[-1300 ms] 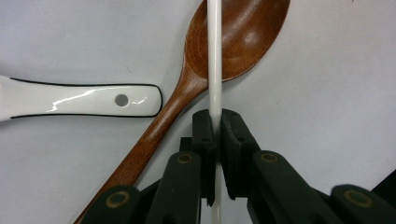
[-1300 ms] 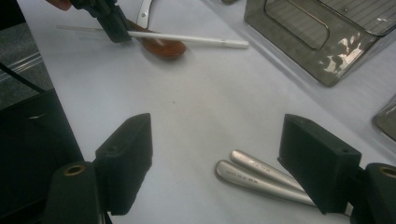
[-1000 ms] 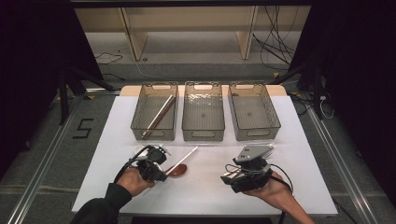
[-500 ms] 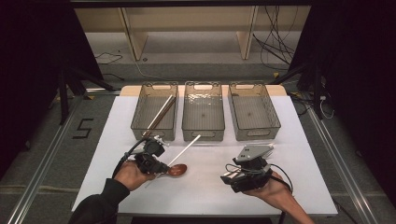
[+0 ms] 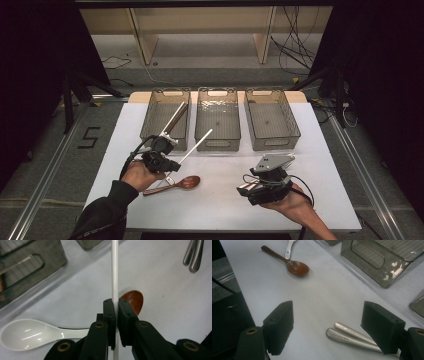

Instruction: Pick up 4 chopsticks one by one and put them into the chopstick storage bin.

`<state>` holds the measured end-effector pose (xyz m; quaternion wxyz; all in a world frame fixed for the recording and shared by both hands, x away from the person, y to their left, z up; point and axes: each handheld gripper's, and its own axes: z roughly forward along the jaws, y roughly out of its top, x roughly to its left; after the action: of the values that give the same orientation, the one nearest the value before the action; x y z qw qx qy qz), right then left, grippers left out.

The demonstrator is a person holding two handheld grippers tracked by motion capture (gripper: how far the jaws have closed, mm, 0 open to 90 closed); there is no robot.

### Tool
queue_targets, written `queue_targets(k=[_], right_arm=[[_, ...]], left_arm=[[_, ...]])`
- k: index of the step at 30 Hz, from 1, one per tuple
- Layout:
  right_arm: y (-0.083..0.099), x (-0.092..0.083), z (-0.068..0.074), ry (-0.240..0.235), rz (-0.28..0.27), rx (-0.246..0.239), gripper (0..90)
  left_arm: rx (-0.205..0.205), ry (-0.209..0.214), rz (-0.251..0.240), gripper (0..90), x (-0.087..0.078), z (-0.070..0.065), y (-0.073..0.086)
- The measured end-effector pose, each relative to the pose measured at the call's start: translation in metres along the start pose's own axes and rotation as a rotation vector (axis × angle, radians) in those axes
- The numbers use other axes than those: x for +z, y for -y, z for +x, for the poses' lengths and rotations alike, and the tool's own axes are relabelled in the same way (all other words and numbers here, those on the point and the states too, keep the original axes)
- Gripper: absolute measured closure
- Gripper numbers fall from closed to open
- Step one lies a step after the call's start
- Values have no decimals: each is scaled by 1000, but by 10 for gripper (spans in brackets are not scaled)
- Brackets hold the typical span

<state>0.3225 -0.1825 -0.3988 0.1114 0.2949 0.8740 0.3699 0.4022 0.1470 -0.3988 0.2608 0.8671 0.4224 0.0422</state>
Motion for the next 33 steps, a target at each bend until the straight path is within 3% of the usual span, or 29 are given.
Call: queue_targets(k=[20,33], right_arm=[[6,-9,-5,13,-50,43,265],[13,-14,-8,15,-68,80,264]], left_arm=[[-67,-30,-117,849,-23,30,-16],[-122,-46,-154,849,-30,56,-27]])
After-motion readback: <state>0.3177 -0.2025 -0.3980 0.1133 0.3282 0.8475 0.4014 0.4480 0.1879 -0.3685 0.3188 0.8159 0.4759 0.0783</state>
